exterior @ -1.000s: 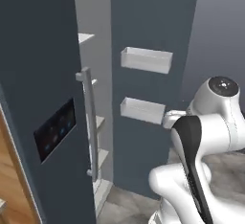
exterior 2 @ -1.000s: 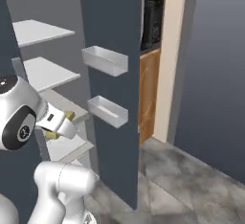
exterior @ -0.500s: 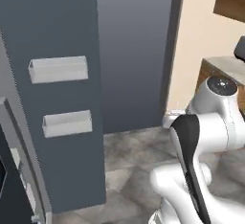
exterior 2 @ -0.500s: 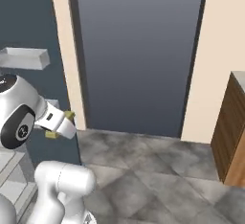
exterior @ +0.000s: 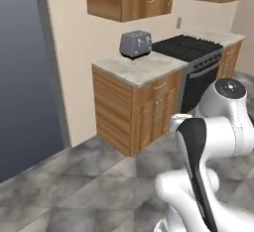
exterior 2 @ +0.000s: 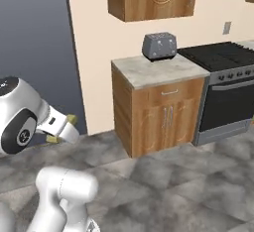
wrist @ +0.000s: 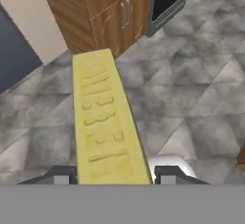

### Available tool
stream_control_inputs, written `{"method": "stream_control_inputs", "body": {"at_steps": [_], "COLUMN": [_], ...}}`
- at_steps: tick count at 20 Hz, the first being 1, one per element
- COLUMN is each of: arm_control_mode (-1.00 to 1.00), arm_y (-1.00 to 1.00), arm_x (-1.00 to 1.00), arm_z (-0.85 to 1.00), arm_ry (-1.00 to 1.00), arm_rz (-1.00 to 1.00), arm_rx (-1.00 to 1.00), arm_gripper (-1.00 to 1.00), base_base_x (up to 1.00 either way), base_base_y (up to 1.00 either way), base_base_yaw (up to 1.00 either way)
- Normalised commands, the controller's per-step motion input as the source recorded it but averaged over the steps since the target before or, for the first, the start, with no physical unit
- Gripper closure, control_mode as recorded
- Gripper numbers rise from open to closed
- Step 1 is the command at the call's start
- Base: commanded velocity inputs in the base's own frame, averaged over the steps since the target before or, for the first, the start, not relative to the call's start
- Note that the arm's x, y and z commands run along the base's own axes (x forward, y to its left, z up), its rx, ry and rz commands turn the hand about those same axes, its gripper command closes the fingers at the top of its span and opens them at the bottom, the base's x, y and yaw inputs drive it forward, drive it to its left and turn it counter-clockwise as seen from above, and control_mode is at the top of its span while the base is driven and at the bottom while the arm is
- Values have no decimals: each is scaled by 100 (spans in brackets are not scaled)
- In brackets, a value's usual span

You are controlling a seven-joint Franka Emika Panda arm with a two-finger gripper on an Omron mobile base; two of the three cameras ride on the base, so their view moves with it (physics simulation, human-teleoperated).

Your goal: Retrieve the butter from the fridge and place it on a plate on the dining table. Then retrieve the butter knife by the fridge and place it near the plate.

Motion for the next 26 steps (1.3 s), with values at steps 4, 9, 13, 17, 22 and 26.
{"method": "stream_control_inputs", "body": {"at_steps": [4,9,13,17,22,26], "arm_control_mode": [100,100,100,100,100,100], "arm_y": [0,0,0,0,0,0], "arm_x": [0,0,0,0,0,0], "arm_z": [0,0,0,0,0,0], "arm_ry": [0,0,0,0,0,0], "arm_rz": [0,0,0,0,0,0], "arm_rx": [0,0,0,0,0,0], "arm_gripper": [100,100,100,100,100,100], "base_base_x": [0,0,0,8,0,68], "base_base_y": [-34,-4,-5,-67,-69,-27], "base_base_yaw": [-97,-100,-100,-78,-50,-11]}}
